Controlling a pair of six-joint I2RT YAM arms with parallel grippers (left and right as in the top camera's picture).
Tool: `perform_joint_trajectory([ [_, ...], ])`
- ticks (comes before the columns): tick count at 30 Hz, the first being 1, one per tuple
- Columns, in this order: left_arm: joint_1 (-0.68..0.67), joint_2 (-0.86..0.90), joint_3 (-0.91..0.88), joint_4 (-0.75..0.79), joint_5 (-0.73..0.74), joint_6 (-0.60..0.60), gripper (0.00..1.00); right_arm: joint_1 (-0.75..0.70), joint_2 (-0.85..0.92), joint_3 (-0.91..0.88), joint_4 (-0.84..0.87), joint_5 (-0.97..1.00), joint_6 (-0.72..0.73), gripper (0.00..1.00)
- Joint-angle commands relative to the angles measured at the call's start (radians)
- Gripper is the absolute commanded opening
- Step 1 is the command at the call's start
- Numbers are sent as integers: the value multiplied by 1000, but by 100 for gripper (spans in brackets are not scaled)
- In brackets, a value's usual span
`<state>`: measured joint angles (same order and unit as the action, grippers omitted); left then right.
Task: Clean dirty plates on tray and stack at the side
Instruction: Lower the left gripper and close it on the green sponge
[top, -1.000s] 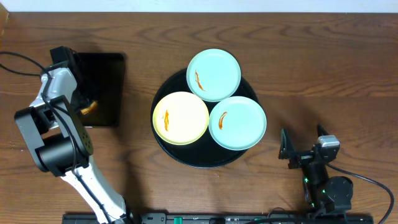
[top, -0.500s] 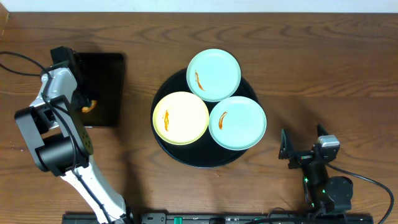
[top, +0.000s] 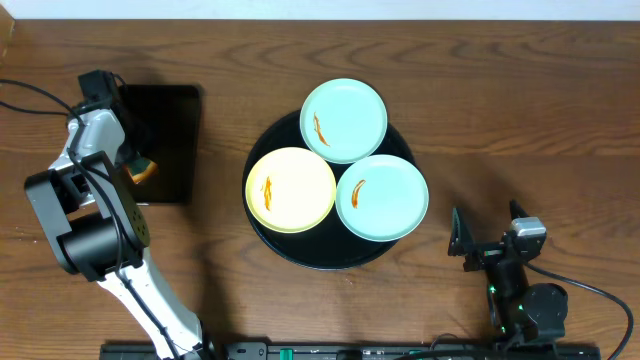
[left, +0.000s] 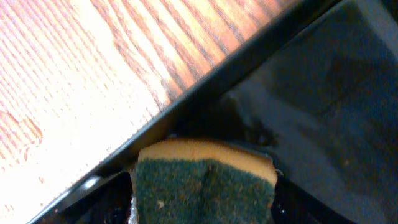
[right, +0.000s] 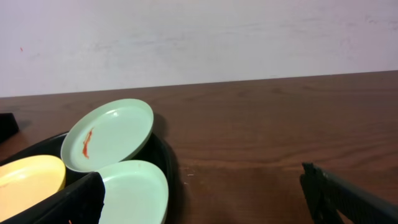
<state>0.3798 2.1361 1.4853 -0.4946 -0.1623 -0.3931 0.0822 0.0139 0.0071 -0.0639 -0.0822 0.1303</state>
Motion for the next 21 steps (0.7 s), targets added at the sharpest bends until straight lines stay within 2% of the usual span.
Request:
perform_joint_trajectory([
  [1,2,15,10,11,-22,3,52,-6,-2,-2,-3,-8,14,99],
  [4,2,15,10,11,-23,3,25,-6,-2,-2,-4,-8,14,99],
  [6,2,15,10,10,-22,3,11,-6,-2,-2,-4,-8,14,99],
  [7,2,15,10,10,-23,3,8,-6,-2,-2,-4,-8,14,99],
  [13,2,15,10,6,-22,3,8,-6,-2,-2,-4,-8,14,99],
  [14,2,15,10,1,-22,3,17,-6,-2,-2,-4,-8,14,99],
  [15,2,15,10,-8,-22,3,43,-6,-2,-2,-4,-8,14,99],
  [16,2,15,10,-22,-22,3,64,-6,-2,-2,-4,-8,14,99],
  [18,2,15,10,-47,-22,3,77,-6,-2,-2,-4,-8,14,99],
  [21,2,15,10,-83,1,2,79,-6,-2,-2,-4,-8,14,99],
])
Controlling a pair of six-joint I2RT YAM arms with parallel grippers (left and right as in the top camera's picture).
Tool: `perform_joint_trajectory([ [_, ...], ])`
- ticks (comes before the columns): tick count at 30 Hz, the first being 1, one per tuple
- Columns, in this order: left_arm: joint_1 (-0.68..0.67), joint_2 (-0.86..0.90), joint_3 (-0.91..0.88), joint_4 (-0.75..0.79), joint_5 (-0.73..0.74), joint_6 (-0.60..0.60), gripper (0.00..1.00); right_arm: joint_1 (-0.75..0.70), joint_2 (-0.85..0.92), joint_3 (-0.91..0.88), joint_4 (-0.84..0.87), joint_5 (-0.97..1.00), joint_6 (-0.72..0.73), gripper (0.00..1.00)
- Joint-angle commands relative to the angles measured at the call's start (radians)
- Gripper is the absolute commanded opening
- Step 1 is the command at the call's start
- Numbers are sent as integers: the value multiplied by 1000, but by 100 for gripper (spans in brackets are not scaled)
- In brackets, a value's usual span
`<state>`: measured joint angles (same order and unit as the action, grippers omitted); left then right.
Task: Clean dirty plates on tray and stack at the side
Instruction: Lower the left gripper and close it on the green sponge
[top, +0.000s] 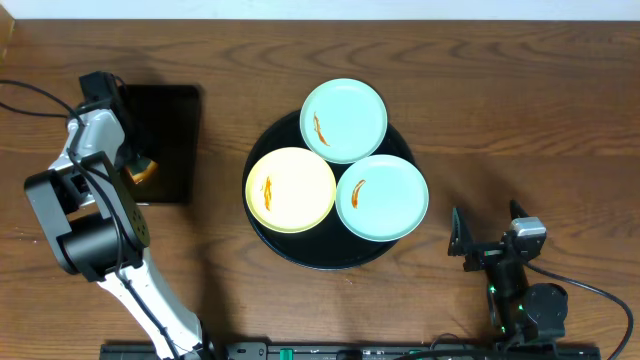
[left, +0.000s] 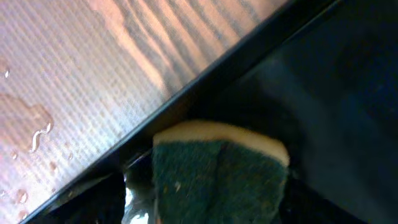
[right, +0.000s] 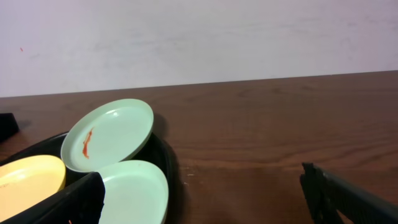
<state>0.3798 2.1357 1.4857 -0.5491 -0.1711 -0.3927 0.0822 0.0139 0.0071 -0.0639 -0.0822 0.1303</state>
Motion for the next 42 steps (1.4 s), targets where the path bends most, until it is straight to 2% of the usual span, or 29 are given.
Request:
perform_joint_trajectory([
  [1,2,16,10,-39,21,2,79,-6,-2,-2,-3,-8,14,99],
  [5,2,16,10,-78,57,2,79,-6,-2,-2,-4,-8,14,99],
  [6,2,16,10,-92,58,2,68,-6,-2,-2,-4,-8,14,99],
  [13,2,16,10,-143,59,2,26,-6,-2,-2,-4,-8,14,99],
  [15,2,16,10,-147,59,2,8,-6,-2,-2,-4,-8,14,99],
  [19,2,16,10,-149,58,2,7,-6,-2,-2,-4,-8,14,99],
  [22,2,16,10,-149,58,2,8,-6,-2,-2,-3,-8,14,99],
  [23,2,16,10,-149,58,2,17,-6,-2,-2,-3,-8,15,99],
  [24,2,16,10,-149,58,3,37,-6,-2,-2,-4,-8,14,99],
  [25,2,15,10,-146,58,2,64,-6,-2,-2,-4,-8,14,99],
  [26,2,15,10,-146,58,2,76,-6,-2,-2,-4,-8,14,99],
  [27,2,15,10,-145,58,2,80,-6,-2,-2,-4,-8,14,99],
  [36,2,15,10,-43,21,3,82,-6,-2,-2,-4,-8,14,99],
  [39,2,15,10,-23,21,3,56,-6,-2,-2,-4,-8,14,99],
  [40,2,15,10,-18,21,3,39,-6,-2,-2,-4,-8,14,99],
  [42,2,15,10,-14,20,3,12,-6,-2,-2,-4,-8,14,99],
])
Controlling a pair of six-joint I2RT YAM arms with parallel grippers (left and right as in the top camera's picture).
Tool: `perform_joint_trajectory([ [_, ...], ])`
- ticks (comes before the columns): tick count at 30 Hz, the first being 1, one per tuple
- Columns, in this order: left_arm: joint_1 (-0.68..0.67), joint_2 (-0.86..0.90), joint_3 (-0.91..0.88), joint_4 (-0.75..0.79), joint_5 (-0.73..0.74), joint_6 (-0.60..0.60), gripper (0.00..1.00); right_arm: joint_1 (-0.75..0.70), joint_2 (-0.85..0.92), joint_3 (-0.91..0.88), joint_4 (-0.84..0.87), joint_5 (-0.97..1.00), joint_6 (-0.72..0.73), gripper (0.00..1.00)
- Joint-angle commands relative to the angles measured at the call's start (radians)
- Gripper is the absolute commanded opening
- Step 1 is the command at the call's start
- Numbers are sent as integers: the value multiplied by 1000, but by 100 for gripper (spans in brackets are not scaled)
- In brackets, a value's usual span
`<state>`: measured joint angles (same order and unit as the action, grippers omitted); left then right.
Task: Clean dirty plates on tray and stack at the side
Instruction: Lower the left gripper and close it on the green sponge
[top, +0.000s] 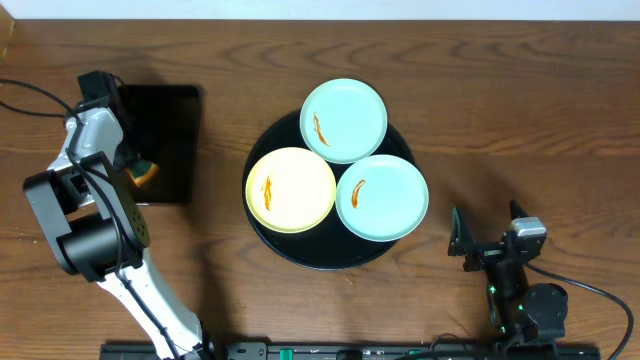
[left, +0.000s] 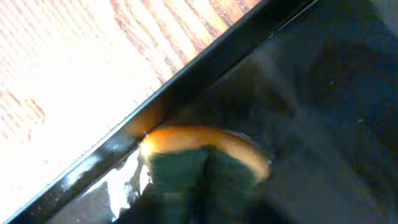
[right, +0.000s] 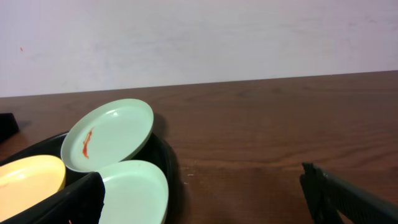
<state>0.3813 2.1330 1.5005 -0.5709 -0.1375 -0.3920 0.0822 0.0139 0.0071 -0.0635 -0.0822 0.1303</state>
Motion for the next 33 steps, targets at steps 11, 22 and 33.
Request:
perform_joint_trajectory([
  [11,0,18,-5,-50,-11,2,83,-6,-2,-2,-4,-8,14,99],
  [22,0,18,-5,-151,153,-2,41,-6,-2,-2,-4,-8,14,99],
  [33,0,14,-4,-146,99,-2,55,-6,-2,-2,-4,-8,14,99],
])
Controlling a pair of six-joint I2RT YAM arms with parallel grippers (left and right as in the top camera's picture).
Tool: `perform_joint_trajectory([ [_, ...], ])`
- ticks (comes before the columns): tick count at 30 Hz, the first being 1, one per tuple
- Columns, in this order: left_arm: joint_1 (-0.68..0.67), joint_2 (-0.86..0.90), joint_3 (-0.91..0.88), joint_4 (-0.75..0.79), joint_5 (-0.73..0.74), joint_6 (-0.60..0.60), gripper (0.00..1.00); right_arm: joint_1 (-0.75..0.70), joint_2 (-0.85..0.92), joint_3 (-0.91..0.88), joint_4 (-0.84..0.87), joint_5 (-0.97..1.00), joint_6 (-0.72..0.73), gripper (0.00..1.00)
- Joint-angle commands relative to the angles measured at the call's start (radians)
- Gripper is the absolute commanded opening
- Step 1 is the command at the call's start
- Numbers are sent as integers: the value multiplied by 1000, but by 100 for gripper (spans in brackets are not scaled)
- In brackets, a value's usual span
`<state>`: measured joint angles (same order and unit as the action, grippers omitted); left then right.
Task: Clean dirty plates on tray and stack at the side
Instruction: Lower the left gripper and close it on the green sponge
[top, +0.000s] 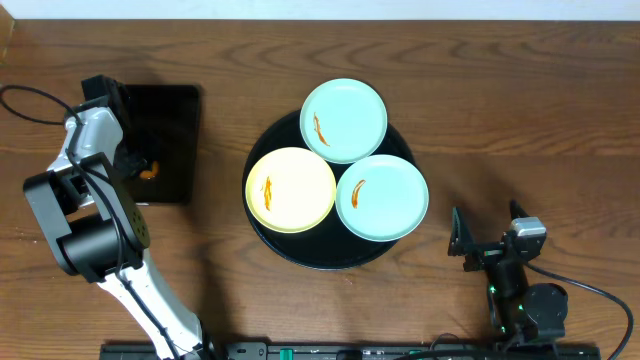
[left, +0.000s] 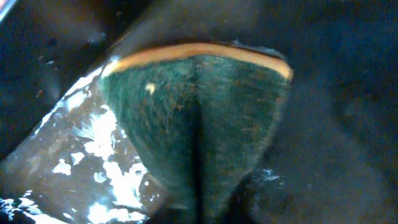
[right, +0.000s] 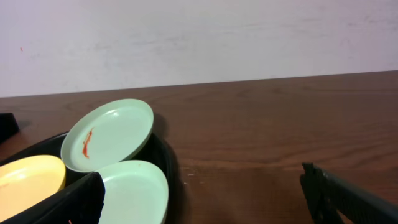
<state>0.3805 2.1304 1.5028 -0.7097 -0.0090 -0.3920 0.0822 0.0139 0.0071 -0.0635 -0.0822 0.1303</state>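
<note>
A round black tray (top: 300, 250) holds three plates: a mint plate (top: 343, 120) at the back, a yellow plate (top: 291, 190) on the left and a mint plate (top: 381, 197) on the right, each with an orange-red smear. My left gripper (top: 140, 168) is over the left side of a black rectangular tray (top: 170, 120), shut on a green and yellow sponge (left: 199, 118). The sponge is creased down its middle and pressed to the wet tray floor (left: 81, 155). My right gripper (right: 202, 196) rests open, right of the plates, holding nothing.
The brown wooden table (top: 520, 110) runs around both trays. A black cable (top: 30, 95) loops at the far left edge. The right arm's base (top: 525, 310) sits at the front right. A pale wall (right: 199, 37) stands behind the table.
The sponge was at the rectangular tray's left rim with bare wood showing beside it. Now it fills the left wrist view over the wet tray floor. The right arm has not moved.
My left gripper held the sponge at the rectangular tray's left rim at every earlier moment, with small shifts and water drops on the wood beside it. Now the sponge is down inside the tray in water. The plates and the right gripper stayed still.
</note>
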Motion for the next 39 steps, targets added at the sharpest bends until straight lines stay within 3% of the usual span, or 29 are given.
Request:
perform_joint_trajectory([
  [1,1,16,-6,0,-31,-2,70,-6,-2,-2,-4,-8,14,99],
  [5,1,16,-6,45,-77,-2,81,-6,-2,-2,-4,-8,14,99],
  [13,1,16,-6,84,-160,-2,82,-6,-2,-2,-4,-8,14,99],
  [18,1,17,-6,82,-159,-2,70,-6,-2,-2,-4,-8,14,99],
  [25,0,17,-6,58,-148,-2,70,-6,-2,-2,-4,-8,14,99],
  [32,0,17,-6,44,-25,-2,68,-6,-2,-2,-4,-8,14,99],
  [34,0,17,-6,45,-25,-2,62,-6,-2,-2,-4,-8,14,99],
  [39,1,16,-6,45,-55,-2,30,-6,-2,-2,-4,-8,14,99],
])
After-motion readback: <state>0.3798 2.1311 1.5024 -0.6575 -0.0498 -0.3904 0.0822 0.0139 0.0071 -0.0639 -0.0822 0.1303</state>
